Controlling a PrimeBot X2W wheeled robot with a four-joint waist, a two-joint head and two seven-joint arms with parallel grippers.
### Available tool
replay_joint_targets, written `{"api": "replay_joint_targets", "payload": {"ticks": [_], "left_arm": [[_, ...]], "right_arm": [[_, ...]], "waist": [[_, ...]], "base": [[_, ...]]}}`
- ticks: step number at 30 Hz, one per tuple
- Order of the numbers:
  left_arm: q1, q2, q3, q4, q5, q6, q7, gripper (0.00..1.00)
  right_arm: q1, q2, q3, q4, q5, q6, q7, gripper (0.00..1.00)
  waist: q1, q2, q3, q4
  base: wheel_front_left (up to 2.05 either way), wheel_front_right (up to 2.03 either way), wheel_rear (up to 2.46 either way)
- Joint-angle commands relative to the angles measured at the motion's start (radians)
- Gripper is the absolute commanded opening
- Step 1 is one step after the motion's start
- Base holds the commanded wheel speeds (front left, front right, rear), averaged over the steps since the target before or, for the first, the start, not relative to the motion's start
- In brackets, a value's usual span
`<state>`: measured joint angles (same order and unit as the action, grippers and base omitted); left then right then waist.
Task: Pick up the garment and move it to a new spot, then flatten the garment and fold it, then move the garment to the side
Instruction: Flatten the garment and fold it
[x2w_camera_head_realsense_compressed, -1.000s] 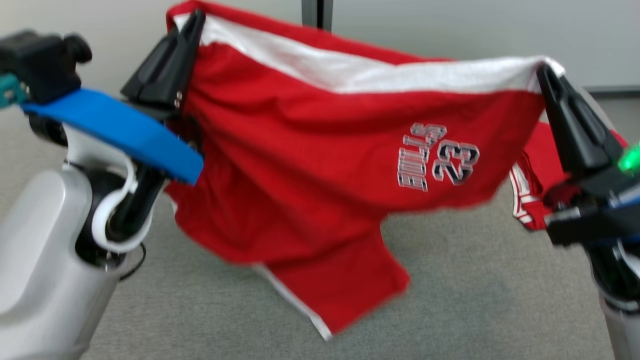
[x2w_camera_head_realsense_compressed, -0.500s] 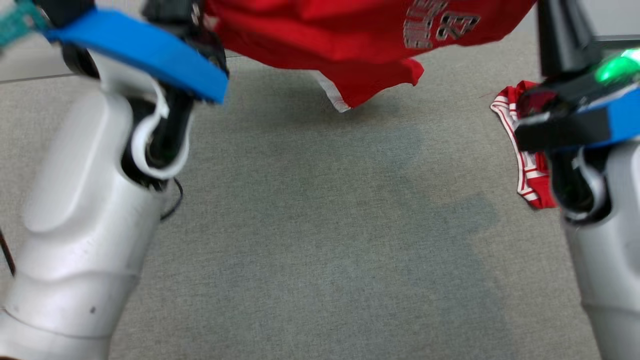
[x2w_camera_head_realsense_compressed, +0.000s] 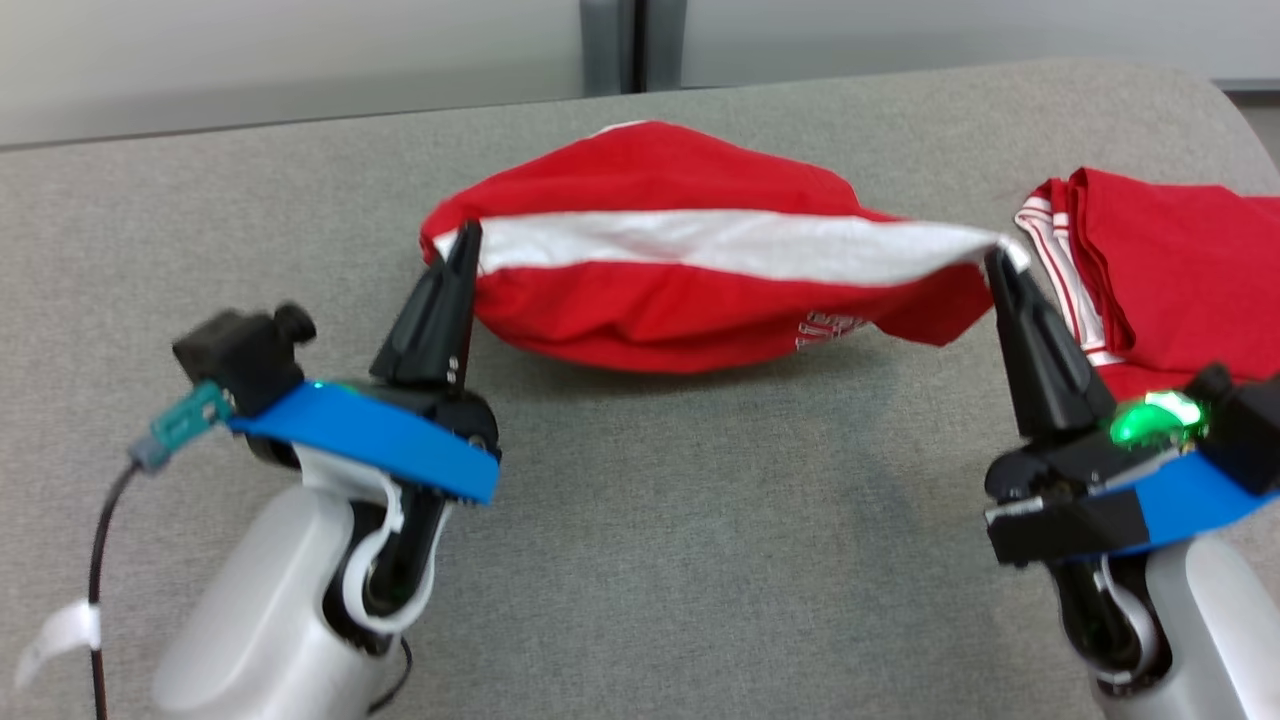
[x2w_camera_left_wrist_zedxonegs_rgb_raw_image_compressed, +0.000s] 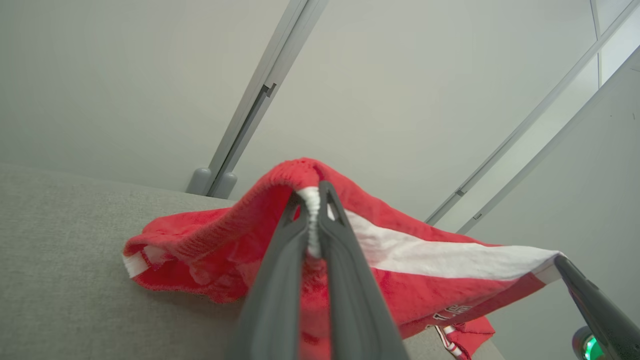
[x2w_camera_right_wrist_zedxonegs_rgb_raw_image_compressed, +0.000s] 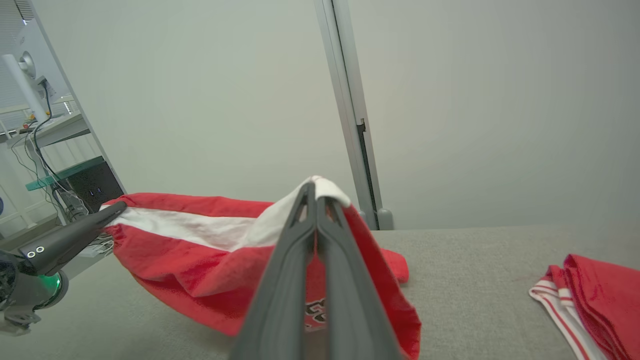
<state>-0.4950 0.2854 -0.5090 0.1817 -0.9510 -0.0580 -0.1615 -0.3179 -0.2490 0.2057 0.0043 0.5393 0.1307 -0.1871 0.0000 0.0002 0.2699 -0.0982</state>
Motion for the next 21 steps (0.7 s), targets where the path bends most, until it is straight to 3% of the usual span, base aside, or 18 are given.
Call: {"api": "replay_joint_targets", "payload": {"ticks": [1,7,14,21], "left_arm": [[0.026,0.007,-0.003,-0.022,-0.001,0.006,-0.01,0.0],[0.18,0.024,-0.014,-0.135,-0.004,0.044,-0.034,0.0],[0.355,0.057,-0.008,-0.309,-0.028,0.111,-0.035,0.0],[0.452,0.077,-0.011,-0.427,-0.048,0.167,-0.012,0.0]], "right_arm": [[0.036,0.005,-0.005,-0.014,-0.005,0.0,-0.006,0.0],[0.176,0.026,-0.042,-0.098,-0.016,0.0,0.011,0.0],[0.343,0.057,-0.1,-0.288,-0.042,0.0,0.088,0.0],[0.423,0.073,-0.156,-0.404,-0.068,0.0,0.167,0.0]], "waist": [[0.0,-0.0002,-0.008,0.002],[0.0,-0.0002,-0.073,0.015],[0.0,-0.0002,-0.146,0.031],[0.0,-0.0002,-0.132,0.065]], "base": [[0.0,0.0,0.0],[0.0,0.0,0.0],[0.0,0.0,0.0],[0.0,0.0,0.0]]}}
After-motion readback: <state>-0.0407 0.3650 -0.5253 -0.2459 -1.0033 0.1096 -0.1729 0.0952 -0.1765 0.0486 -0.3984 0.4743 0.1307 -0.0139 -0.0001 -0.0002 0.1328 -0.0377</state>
